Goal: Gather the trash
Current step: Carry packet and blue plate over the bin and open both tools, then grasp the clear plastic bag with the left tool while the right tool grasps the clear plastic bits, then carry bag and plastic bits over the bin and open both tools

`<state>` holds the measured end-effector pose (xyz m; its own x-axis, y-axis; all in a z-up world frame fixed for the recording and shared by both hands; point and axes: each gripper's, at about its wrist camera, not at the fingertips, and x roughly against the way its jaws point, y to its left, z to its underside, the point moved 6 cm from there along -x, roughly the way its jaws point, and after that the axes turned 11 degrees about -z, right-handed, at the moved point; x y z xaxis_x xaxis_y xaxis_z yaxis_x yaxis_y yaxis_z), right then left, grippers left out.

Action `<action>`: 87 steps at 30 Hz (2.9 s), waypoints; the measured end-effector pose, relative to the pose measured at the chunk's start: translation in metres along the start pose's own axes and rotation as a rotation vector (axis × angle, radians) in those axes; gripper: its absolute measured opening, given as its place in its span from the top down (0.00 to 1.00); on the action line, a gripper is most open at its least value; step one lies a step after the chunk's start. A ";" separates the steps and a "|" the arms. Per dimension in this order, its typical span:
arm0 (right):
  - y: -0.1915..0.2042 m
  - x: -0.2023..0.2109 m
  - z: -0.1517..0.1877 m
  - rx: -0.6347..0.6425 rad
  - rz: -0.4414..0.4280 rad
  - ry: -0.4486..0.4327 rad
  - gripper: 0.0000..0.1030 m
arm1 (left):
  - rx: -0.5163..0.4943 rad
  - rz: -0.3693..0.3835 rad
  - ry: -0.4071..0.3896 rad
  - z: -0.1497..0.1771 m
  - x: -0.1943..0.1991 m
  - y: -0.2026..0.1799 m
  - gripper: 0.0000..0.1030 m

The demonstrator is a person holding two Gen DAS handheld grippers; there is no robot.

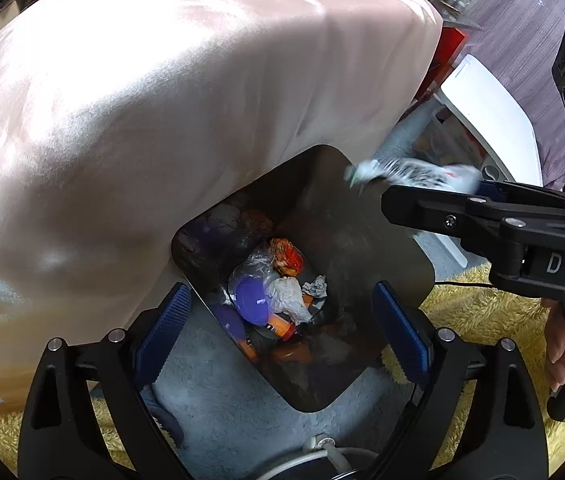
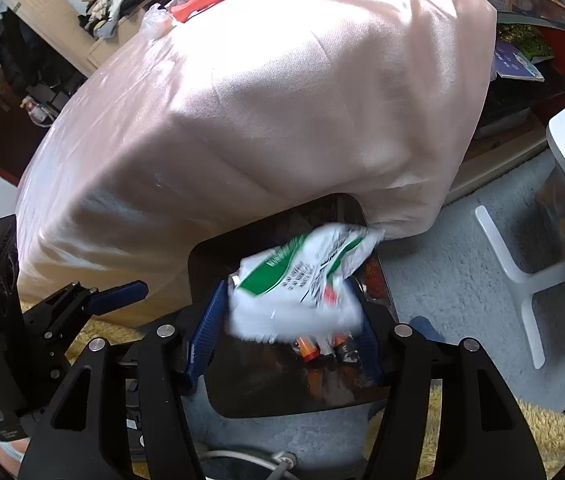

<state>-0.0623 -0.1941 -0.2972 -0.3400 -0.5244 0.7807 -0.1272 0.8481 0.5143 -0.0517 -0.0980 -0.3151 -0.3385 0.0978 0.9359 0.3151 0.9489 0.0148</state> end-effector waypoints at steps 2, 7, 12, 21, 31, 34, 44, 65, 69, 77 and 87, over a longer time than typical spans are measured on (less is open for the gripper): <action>0.000 0.000 -0.001 -0.001 -0.002 -0.002 0.39 | 0.002 0.002 -0.001 0.003 0.002 0.001 0.14; 0.001 0.011 -0.007 -0.002 0.000 -0.052 0.38 | 0.017 0.013 -0.012 0.004 0.011 0.005 0.14; 0.012 0.053 -0.036 0.054 0.036 -0.214 0.38 | 0.051 0.016 -0.068 -0.008 0.049 0.027 0.14; 0.023 0.081 -0.117 0.100 0.050 -0.298 0.38 | 0.137 0.142 -0.015 -0.043 0.078 0.059 0.15; 0.027 0.067 -0.178 0.114 0.055 -0.295 0.38 | 0.109 -0.066 -0.171 -0.097 0.118 0.101 0.14; 0.025 0.060 -0.194 0.123 0.074 -0.290 0.38 | 0.134 -0.100 -0.194 -0.121 0.118 0.118 0.14; 0.009 0.026 -0.249 0.120 0.102 -0.258 0.47 | 0.192 -0.207 -0.220 -0.197 0.079 0.158 0.30; -0.014 -0.029 -0.303 0.114 0.164 -0.241 0.56 | 0.172 -0.174 -0.204 -0.246 0.023 0.160 0.48; -0.012 -0.030 -0.303 0.136 0.187 -0.242 0.74 | 0.169 -0.153 -0.190 -0.246 0.017 0.158 0.68; -0.004 -0.018 -0.297 0.157 0.192 -0.266 0.83 | 0.173 -0.136 -0.201 -0.243 0.022 0.160 0.93; 0.010 0.022 -0.280 0.206 0.190 -0.334 0.86 | 0.122 -0.171 -0.251 -0.219 0.059 0.156 0.97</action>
<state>0.1894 -0.2187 -0.1754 -0.6534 -0.3332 0.6797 -0.2054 0.9423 0.2645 0.1720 -0.0101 -0.1802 -0.5899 -0.0097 0.8075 0.1315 0.9854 0.1079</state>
